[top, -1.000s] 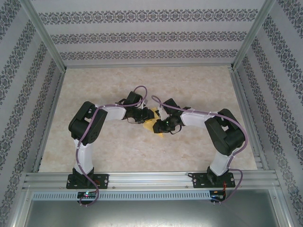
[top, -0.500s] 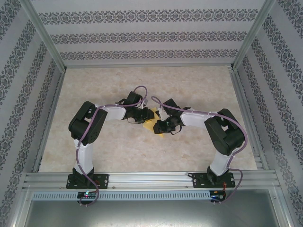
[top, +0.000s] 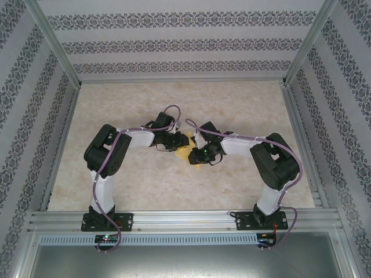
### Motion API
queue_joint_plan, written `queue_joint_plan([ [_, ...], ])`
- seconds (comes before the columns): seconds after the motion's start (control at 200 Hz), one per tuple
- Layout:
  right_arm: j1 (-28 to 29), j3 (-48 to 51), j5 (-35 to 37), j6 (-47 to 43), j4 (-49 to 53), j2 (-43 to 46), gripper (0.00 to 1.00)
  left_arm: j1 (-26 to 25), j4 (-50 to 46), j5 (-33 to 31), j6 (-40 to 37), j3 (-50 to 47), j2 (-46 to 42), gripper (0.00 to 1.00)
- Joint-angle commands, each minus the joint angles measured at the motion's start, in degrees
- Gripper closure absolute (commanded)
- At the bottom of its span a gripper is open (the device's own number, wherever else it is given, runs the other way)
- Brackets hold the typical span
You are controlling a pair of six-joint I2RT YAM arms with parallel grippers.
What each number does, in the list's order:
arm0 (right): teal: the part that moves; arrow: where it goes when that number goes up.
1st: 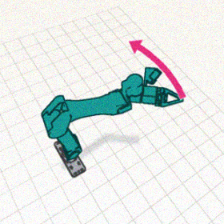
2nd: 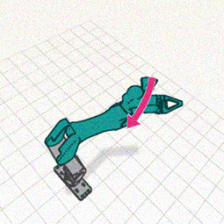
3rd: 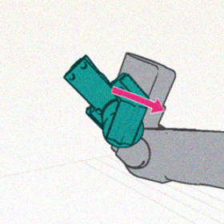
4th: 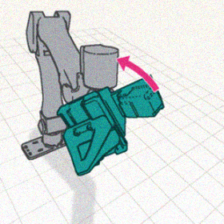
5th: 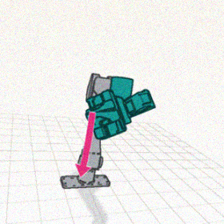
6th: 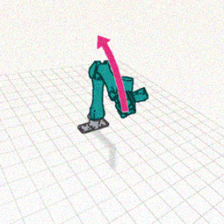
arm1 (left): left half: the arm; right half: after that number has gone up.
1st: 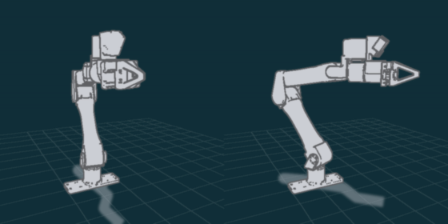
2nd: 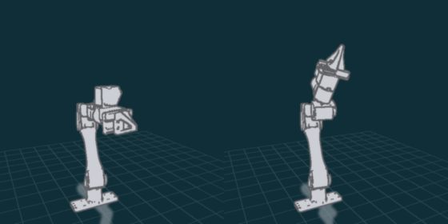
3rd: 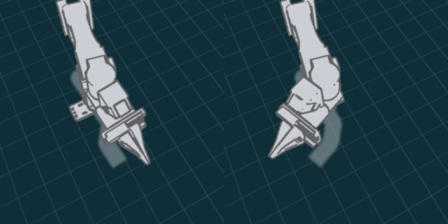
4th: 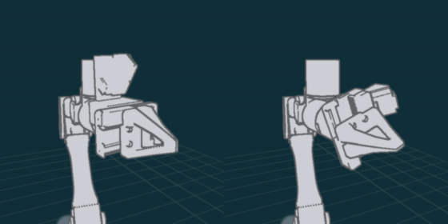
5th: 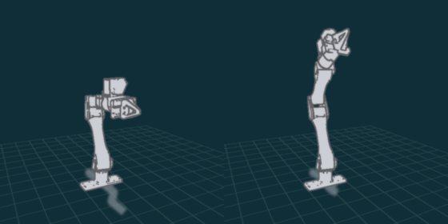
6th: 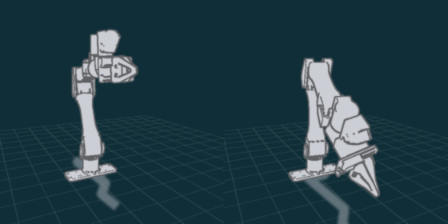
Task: Fold a paper plane with a square sheet of paper (fold left side to right side)
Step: Fourth fold the wing at the center of the table.
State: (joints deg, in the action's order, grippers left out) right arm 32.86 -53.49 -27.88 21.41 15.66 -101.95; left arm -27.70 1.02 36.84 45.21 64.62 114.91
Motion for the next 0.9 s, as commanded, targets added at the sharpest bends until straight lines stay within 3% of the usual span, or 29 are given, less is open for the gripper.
queue_joint_plan([
  [0.0, -0.2, 1.9, 3.1, -1.2, 5.8, -0.8, 0.78, -0.2, -6.2, -4.5, -1.8, -1.6, 1.0, 0.73],
  [0.899, 0.0, 5.4, 4.6, -0.8, 7.5, 4.0, 0.82, -0.2, -6.8, -4.9, -2.1, -0.9, 1.8, 0.73],
])
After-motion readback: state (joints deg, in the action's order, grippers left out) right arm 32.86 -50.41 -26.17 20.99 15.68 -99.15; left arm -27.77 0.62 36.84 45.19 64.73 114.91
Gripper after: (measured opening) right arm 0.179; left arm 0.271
